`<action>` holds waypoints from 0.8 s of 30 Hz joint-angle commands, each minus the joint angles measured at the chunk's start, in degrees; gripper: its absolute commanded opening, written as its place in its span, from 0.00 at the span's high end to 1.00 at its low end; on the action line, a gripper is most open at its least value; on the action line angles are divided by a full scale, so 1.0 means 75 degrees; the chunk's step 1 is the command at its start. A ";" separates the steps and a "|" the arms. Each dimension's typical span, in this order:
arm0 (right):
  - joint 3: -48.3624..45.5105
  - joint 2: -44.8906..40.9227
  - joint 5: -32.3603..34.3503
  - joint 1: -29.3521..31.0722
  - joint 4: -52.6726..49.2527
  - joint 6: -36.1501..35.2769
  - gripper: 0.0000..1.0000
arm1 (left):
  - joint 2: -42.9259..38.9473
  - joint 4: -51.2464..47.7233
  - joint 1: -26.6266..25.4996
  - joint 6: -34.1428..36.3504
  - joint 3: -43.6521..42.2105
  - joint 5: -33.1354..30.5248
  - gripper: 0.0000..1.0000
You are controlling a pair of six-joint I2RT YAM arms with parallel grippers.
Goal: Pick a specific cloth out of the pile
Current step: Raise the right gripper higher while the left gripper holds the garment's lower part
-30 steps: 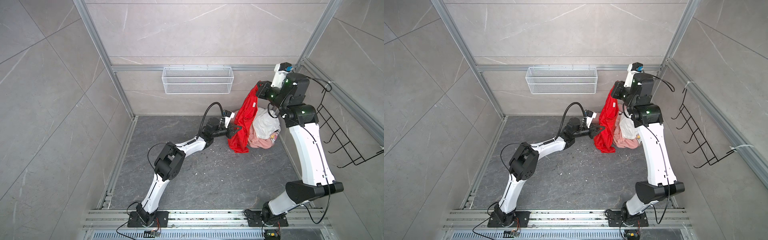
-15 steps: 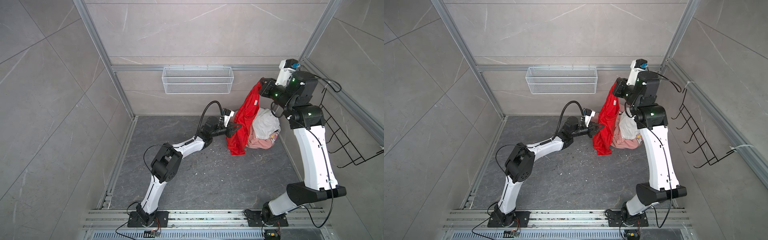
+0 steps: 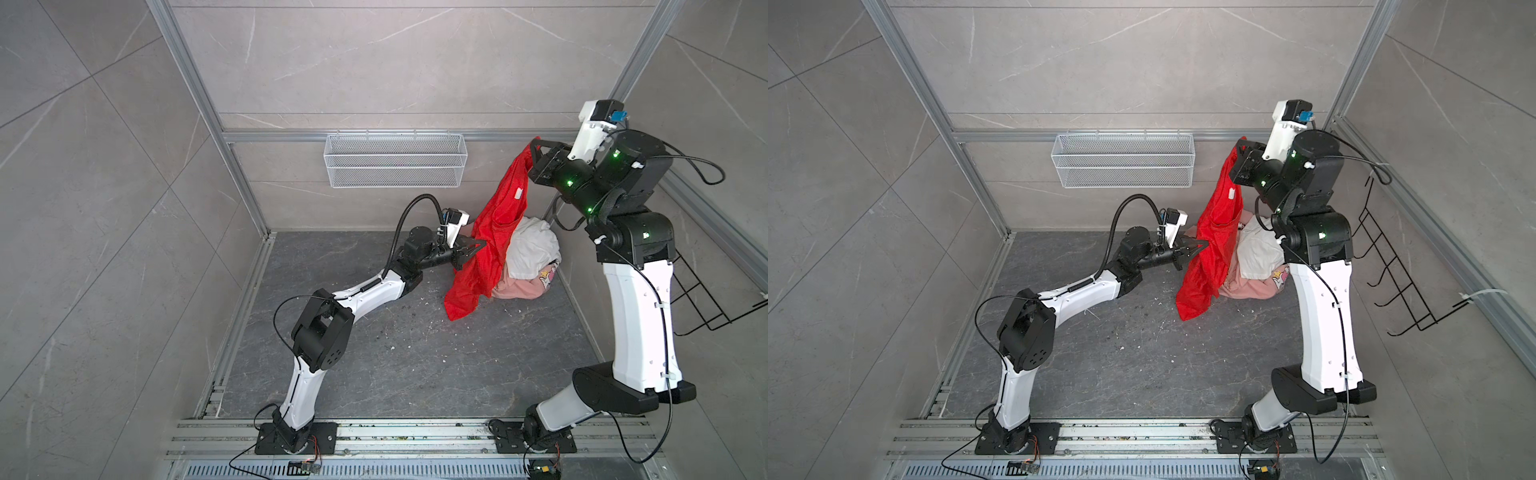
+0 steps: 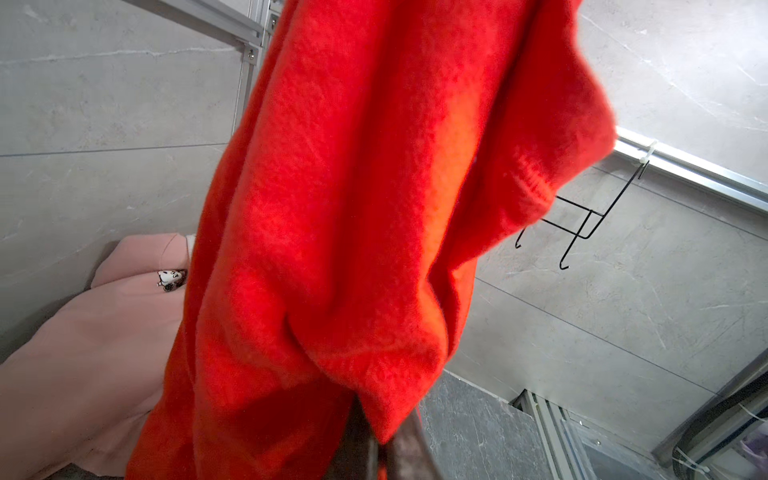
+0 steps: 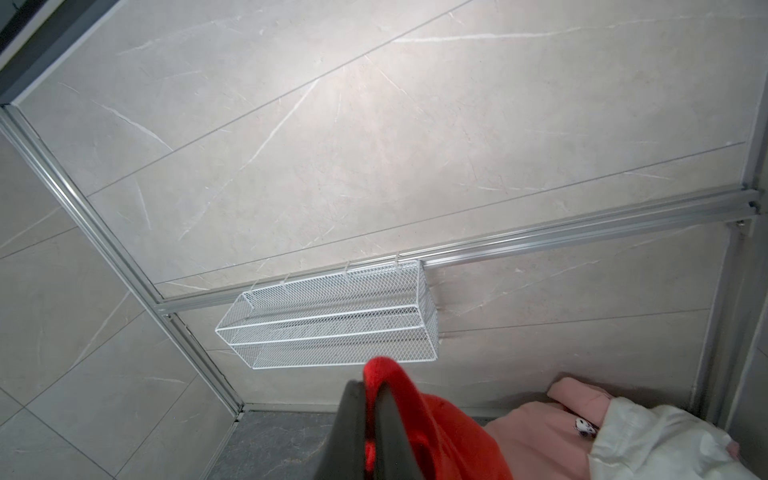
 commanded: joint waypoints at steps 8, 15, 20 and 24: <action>0.0543 -0.0061 -0.0103 0.0449 -0.0049 -0.0094 1.00 | -0.1094 0.0480 -0.0075 0.0442 -0.0335 -0.0160 1.00; 0.0806 -0.0184 -0.0149 0.0795 -0.0016 0.0058 1.00 | -0.1718 0.0538 -0.0125 0.0651 -0.0748 -0.0278 1.00; 0.0932 -0.0173 -0.0209 0.0994 0.0050 0.0137 1.00 | -0.2158 0.0340 -0.0118 0.0716 -0.0957 -0.0357 1.00; 0.1096 -0.0085 -0.0323 0.1087 -0.0008 0.0302 1.00 | -0.2565 0.0351 -0.0128 0.0855 -0.1280 -0.0459 1.00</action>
